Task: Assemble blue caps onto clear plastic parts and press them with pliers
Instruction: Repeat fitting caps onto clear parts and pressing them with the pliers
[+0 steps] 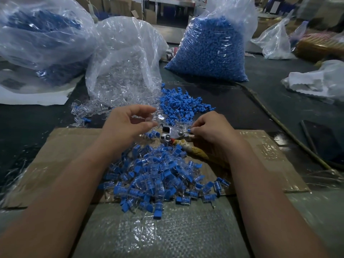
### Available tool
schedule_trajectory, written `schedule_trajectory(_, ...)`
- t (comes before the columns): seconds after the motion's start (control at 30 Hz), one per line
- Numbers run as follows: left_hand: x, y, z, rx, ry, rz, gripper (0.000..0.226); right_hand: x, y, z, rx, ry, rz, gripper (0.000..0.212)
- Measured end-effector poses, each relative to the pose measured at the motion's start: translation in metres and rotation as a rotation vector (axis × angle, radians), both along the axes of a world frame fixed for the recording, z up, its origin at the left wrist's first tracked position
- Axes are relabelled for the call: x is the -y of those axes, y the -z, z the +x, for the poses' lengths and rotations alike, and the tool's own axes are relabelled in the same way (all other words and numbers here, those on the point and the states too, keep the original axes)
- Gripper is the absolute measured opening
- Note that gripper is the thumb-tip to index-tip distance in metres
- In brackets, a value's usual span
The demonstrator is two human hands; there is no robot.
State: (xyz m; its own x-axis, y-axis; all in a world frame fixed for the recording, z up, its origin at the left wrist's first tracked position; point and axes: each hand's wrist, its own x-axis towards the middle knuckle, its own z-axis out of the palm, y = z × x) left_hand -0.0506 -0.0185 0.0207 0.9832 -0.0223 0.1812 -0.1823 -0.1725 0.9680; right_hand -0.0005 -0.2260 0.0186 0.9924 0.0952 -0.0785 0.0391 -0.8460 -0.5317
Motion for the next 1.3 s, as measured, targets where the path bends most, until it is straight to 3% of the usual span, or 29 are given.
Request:
schedule_trajectory(0.2, -0.001, 0.0, -0.002, -0.005, 0.005, -0.009, 0.025, 0.001, -0.003, -0.008, 0.135, -0.014, -0.013, 0.009)
schedule_trajectory(0.5, 0.0, -0.004, -0.004, 0.019, -0.008, 0.006, 0.013, -0.023, -0.011, -0.03, 0.311, -0.095, 0.289, 0.015)
schedule_trajectory(0.6, 0.003, -0.004, -0.003, 0.029, -0.005, 0.054, 0.009, -0.033, -0.012, -0.036, 0.357, -0.125, 0.346, 0.004)
schedule_trajectory(0.83, 0.002, -0.002, -0.001, -0.002, -0.003, -0.001, 0.015, -0.043, -0.013, -0.045, 0.392, -0.161, 0.477, 0.007)
schedule_trajectory(1.0, 0.002, -0.003, -0.002, -0.009, 0.022, -0.02, 0.025, -0.046, -0.014, -0.047, 0.377, -0.184, 0.483, 0.009)
schedule_trajectory(1.3, 0.008, -0.005, -0.006, -0.002, 0.064, -0.113, 0.023, -0.048, -0.012, -0.048, 0.476, -0.176, 0.446, 0.009)
